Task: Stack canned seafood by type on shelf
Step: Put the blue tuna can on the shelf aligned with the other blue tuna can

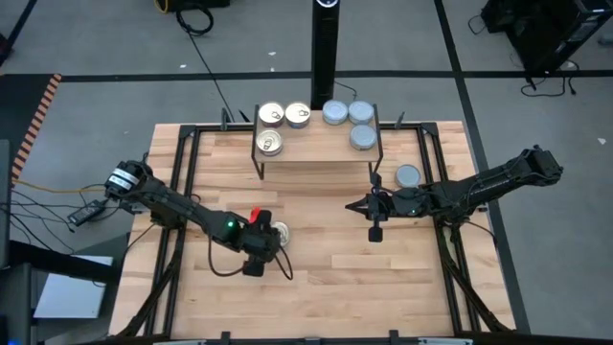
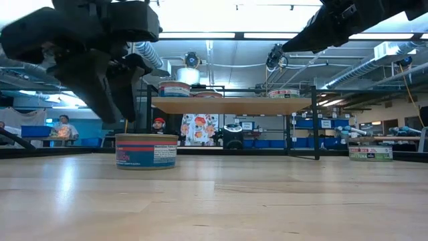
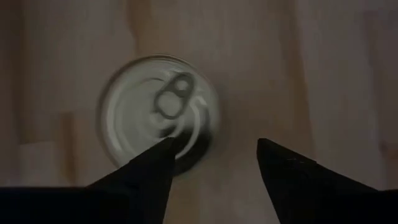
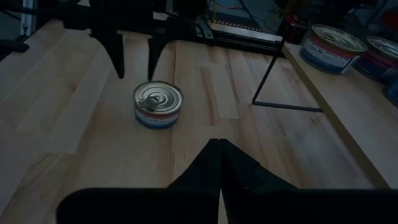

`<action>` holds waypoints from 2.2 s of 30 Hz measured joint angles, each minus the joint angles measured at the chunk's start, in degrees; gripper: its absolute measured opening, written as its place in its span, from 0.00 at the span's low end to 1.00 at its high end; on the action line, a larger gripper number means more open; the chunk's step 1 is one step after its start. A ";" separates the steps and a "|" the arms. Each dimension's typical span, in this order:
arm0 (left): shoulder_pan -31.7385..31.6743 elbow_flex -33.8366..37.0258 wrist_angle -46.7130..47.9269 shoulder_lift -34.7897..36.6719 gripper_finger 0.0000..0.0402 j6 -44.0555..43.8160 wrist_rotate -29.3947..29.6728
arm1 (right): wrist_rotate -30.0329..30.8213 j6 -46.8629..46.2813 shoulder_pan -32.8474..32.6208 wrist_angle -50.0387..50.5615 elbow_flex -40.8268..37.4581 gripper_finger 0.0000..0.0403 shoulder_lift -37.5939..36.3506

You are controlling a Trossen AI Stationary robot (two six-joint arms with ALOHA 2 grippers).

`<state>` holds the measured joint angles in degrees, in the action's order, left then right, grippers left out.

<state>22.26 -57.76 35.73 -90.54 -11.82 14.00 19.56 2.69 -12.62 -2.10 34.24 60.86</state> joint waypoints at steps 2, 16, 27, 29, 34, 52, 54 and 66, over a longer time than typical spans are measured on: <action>-0.02 0.00 -0.06 0.02 0.58 1.11 1.68 | -0.07 -0.02 0.00 0.04 0.00 0.04 0.00; -0.02 -0.01 -0.10 -3.21 0.39 2.59 0.86 | -0.18 -0.19 0.04 0.40 0.00 0.04 -0.02; -0.02 -0.37 -1.12 -6.18 0.35 2.74 1.06 | -0.18 -0.21 0.07 0.50 0.00 0.04 0.00; 0.00 -0.35 -1.14 -6.45 0.32 2.74 1.67 | -0.18 -0.21 0.07 0.49 0.00 0.04 0.00; 0.00 -0.24 -1.78 -6.54 0.25 2.69 2.35 | -0.17 -0.21 0.07 0.50 0.00 0.03 0.00; 1.70 -8.67 7.65 -7.03 0.00 11.60 3.28 | -0.17 -0.20 0.09 0.50 0.00 0.04 0.00; 1.68 -9.54 9.44 -7.02 0.00 11.70 3.95 | -0.18 -0.20 0.09 0.50 0.00 0.03 0.00; 1.37 -10.49 11.19 -6.78 0.00 12.13 7.86 | -0.18 -0.19 0.09 0.52 0.00 0.03 0.00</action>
<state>23.63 -68.25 46.92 -97.32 0.31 21.87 19.38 2.50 -12.53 -1.58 34.24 60.86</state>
